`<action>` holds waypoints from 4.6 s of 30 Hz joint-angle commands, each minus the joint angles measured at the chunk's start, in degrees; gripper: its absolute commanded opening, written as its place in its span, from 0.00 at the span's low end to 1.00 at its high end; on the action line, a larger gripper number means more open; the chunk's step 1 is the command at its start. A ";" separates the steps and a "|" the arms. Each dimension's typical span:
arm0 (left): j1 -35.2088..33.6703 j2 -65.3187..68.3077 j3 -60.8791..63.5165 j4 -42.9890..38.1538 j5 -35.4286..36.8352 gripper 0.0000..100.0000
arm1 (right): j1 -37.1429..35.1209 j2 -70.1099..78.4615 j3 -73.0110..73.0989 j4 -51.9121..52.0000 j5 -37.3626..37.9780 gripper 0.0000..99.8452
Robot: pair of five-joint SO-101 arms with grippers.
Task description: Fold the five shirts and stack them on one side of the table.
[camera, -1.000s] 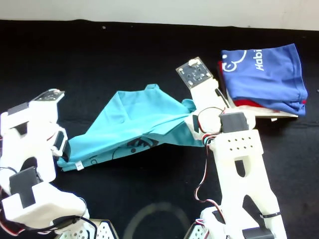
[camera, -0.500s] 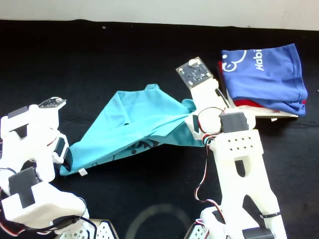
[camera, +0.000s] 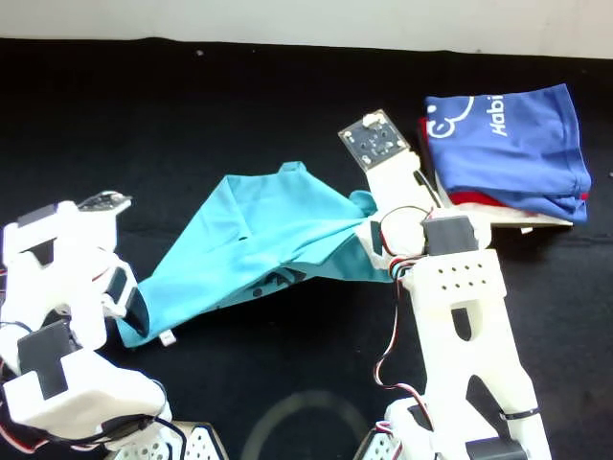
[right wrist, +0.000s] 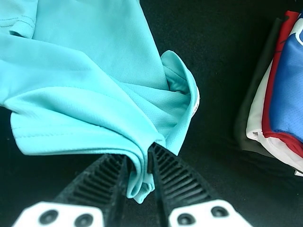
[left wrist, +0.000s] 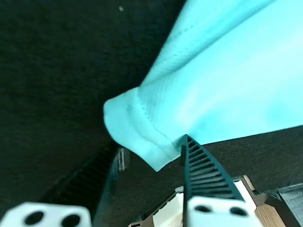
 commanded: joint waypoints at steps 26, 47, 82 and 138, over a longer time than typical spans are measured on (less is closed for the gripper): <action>1.45 -0.92 -36.79 19.78 3.60 0.01 | -0.13 3.03 -19.65 -1.45 -5.19 0.01; 1.54 -1.01 -67.30 24.70 16.88 0.01 | 2.15 34.42 -83.12 18.42 -4.75 0.01; 5.23 -3.03 -3.12 1.93 13.80 0.03 | -0.57 35.21 -56.92 18.86 -2.73 0.01; 15.08 -3.03 9.19 -15.38 31.82 0.07 | -0.48 35.56 -56.31 19.21 -2.73 0.01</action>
